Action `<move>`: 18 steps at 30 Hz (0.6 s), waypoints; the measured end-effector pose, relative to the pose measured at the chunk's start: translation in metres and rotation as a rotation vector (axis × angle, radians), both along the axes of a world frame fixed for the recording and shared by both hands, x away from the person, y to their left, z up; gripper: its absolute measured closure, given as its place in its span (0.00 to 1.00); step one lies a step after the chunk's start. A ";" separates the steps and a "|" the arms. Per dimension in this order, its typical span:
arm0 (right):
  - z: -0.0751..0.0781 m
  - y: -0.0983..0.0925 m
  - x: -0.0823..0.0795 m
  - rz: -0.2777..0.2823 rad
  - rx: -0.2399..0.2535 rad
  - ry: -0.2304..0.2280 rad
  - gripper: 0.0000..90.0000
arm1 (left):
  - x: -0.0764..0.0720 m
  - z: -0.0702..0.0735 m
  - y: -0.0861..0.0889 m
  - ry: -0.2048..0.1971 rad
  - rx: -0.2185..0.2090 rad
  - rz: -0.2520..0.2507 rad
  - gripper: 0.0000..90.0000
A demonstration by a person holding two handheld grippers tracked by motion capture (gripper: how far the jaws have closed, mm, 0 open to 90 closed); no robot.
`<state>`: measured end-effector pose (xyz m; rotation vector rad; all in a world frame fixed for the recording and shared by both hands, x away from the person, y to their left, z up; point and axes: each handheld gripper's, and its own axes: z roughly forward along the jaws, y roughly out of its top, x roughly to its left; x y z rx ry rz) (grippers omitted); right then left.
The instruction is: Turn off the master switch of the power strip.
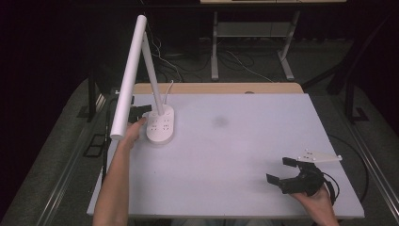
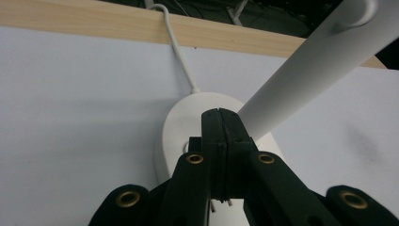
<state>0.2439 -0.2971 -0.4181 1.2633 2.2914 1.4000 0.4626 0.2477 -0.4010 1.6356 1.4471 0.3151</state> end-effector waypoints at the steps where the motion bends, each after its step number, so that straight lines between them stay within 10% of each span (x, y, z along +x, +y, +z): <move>1: 0.000 0.000 0.000 0.001 0.001 0.000 0.00 | -0.001 0.002 0.001 -0.002 0.002 -0.002 1.00; 18: 0.002 0.001 -0.002 0.010 0.006 -0.007 0.00 | -0.043 0.022 0.019 -0.070 -0.013 0.030 0.95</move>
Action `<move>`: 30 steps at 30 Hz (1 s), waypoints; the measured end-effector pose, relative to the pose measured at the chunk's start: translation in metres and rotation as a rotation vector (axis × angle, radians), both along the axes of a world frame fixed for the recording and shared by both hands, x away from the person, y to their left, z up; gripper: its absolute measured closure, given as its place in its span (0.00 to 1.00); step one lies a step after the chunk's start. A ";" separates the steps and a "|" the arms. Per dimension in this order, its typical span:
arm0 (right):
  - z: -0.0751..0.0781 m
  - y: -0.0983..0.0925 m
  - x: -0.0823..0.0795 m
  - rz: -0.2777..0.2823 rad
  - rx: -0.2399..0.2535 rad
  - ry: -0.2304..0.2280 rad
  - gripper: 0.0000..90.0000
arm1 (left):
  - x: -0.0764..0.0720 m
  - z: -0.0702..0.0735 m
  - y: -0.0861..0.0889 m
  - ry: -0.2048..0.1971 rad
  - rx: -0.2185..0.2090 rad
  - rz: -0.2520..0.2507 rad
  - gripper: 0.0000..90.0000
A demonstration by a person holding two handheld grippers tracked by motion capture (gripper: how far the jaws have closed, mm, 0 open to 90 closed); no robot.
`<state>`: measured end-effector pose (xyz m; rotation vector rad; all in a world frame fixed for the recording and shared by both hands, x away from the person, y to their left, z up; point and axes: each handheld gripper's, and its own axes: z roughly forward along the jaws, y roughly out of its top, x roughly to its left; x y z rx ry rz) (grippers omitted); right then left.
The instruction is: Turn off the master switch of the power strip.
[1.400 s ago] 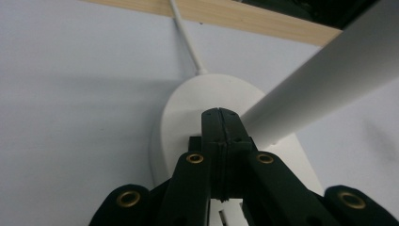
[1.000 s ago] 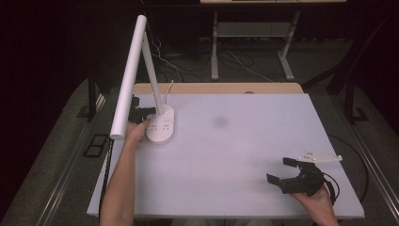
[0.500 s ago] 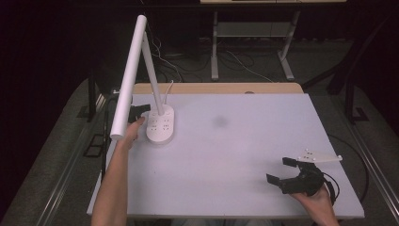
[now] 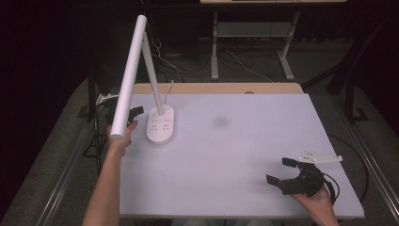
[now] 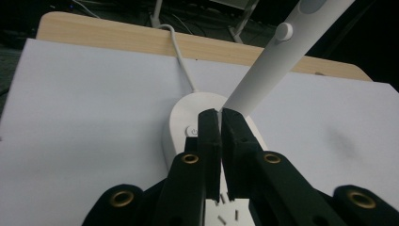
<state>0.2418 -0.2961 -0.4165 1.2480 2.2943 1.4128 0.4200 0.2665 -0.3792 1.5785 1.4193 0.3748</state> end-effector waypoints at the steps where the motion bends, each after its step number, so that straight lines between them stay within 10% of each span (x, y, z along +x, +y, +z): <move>1: 0.000 0.000 0.000 0.000 0.000 0.000 0.00 | -0.003 0.002 0.002 -0.007 -0.005 0.005 0.95; 30: 0.003 -0.001 -0.003 0.004 0.010 -0.018 0.00 | -0.091 0.018 0.013 -0.165 -0.121 -0.188 0.18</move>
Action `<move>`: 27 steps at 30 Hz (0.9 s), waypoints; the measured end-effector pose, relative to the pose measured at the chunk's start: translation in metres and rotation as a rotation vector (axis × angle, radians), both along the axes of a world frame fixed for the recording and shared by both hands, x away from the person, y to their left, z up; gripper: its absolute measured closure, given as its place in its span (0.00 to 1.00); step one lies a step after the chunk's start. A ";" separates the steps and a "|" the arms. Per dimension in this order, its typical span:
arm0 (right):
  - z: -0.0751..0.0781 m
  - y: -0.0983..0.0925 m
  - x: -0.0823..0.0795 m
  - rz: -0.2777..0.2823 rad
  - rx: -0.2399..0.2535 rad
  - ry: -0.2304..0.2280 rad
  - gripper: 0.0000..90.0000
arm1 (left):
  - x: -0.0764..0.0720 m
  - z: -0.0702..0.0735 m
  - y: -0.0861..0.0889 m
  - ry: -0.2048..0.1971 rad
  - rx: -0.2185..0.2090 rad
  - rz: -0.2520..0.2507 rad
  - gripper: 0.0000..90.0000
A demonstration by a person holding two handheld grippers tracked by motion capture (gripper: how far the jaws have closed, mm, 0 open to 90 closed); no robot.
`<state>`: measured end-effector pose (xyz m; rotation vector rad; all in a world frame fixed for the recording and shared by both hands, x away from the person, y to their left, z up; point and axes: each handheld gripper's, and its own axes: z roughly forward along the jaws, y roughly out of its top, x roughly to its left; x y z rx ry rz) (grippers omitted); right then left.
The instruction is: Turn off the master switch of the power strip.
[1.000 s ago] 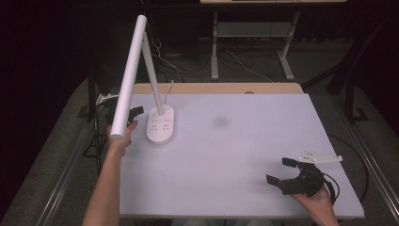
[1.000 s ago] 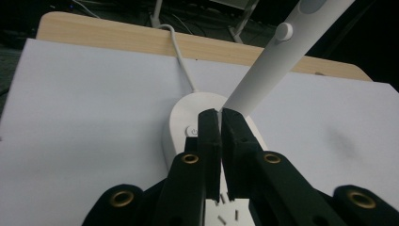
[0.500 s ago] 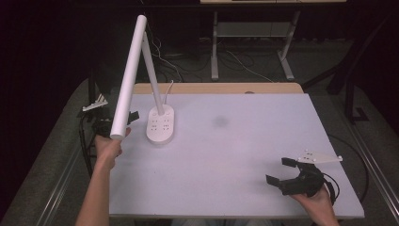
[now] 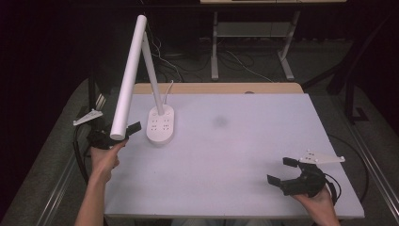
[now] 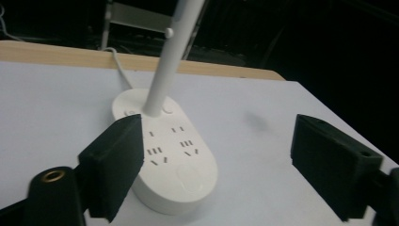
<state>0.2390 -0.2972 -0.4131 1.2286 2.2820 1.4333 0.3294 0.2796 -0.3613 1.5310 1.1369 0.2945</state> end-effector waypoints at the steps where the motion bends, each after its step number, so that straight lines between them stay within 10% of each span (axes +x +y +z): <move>1: 0.000 0.000 0.000 0.002 -0.003 0.000 0.00 | -0.002 -0.001 -0.001 -0.003 0.002 -0.006 0.17; 10: 0.000 0.001 0.000 0.002 -0.001 -0.003 0.00 | -0.020 -0.004 -0.016 -0.009 0.030 -0.054 0.00; 27: 0.001 0.000 -0.001 0.004 -0.002 -0.006 0.00 | -0.048 -0.015 -0.055 -0.035 0.074 -0.186 0.00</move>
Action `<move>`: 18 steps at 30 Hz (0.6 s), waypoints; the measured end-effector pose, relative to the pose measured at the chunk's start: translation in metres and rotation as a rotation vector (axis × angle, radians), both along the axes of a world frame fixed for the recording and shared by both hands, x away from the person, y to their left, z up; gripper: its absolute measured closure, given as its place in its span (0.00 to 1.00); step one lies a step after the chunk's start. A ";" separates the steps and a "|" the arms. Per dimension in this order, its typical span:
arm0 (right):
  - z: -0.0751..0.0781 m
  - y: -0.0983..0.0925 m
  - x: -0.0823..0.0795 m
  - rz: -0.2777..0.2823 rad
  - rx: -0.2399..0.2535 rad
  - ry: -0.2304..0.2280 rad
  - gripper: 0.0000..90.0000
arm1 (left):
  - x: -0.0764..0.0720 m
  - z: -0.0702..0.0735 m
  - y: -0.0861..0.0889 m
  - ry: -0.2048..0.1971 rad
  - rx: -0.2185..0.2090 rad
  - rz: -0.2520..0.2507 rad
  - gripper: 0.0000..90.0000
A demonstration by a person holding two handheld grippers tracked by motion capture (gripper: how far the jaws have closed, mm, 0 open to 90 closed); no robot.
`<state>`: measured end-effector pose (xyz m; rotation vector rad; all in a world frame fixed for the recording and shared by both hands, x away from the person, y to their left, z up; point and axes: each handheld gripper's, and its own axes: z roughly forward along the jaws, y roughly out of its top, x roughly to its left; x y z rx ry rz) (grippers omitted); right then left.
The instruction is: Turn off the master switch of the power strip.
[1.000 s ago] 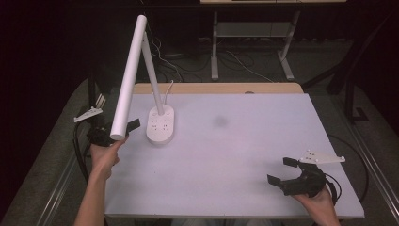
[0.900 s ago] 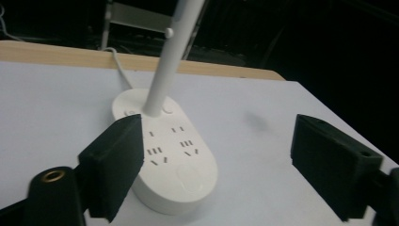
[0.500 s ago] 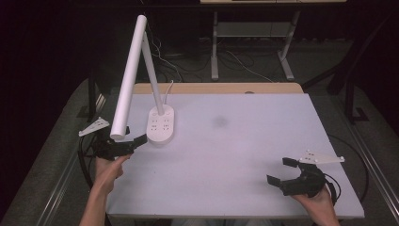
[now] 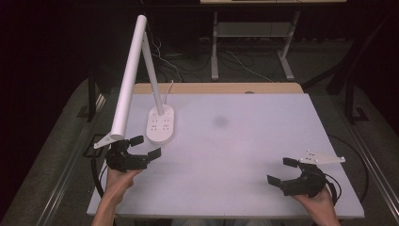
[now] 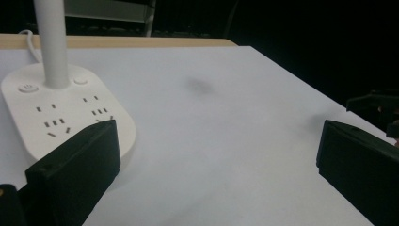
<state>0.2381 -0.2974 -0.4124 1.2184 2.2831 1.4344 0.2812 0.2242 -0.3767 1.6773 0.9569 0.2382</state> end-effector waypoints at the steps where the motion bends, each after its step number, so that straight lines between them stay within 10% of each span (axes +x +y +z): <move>1: 0.000 0.000 0.000 -0.001 0.002 -0.001 0.00 | -0.002 -0.002 -0.001 -0.001 0.003 0.001 0.00; 18: 0.000 0.001 -0.001 0.009 -0.001 0.010 0.00 | -0.016 -0.030 -0.023 0.036 0.053 -0.099 0.00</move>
